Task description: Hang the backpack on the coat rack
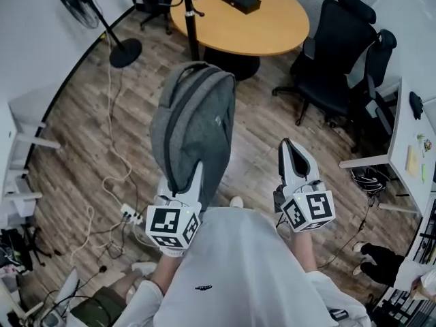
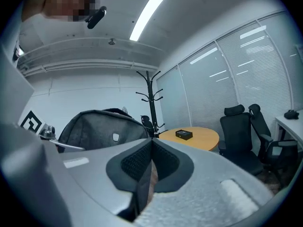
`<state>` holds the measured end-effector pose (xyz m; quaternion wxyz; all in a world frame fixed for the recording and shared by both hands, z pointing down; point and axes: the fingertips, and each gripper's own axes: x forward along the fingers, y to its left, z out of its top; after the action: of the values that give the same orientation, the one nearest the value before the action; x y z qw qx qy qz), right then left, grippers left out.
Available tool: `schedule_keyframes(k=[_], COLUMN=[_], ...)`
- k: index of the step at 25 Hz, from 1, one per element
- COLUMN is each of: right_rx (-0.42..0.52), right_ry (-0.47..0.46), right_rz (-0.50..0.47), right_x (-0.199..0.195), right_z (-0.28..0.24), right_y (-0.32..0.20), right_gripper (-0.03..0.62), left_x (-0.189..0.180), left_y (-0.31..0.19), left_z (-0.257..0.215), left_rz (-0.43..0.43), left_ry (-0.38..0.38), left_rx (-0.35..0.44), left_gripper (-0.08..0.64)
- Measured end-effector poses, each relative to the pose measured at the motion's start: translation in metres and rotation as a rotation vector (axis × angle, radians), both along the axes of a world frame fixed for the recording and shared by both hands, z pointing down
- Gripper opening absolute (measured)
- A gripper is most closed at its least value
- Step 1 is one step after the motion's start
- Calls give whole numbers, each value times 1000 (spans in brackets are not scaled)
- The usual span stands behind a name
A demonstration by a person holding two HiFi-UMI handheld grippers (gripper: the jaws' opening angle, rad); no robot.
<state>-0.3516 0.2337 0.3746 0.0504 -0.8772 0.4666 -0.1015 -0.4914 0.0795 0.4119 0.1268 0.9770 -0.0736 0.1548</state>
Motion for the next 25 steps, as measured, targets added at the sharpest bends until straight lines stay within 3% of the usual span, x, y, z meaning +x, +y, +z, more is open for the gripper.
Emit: schedule_keyframes(k=[5,14,25], right_rx=[97,5,26], right_ry=[-49,-41,-18], right_rz=[-19,-62,6], right_x=[-13,-40,15], right_z=[-14,-9,-3], right_y=[-35,-75,-73], right_gripper=[-5,2,2], left_x=[-4,3,46], left_y=[-27,-52,-55], left_z=[-5,1,8], left_rz=[46,120,139], left_ry=[13,29,-8], left_rx=[4,-27,-39], left_gripper=[107,107,107])
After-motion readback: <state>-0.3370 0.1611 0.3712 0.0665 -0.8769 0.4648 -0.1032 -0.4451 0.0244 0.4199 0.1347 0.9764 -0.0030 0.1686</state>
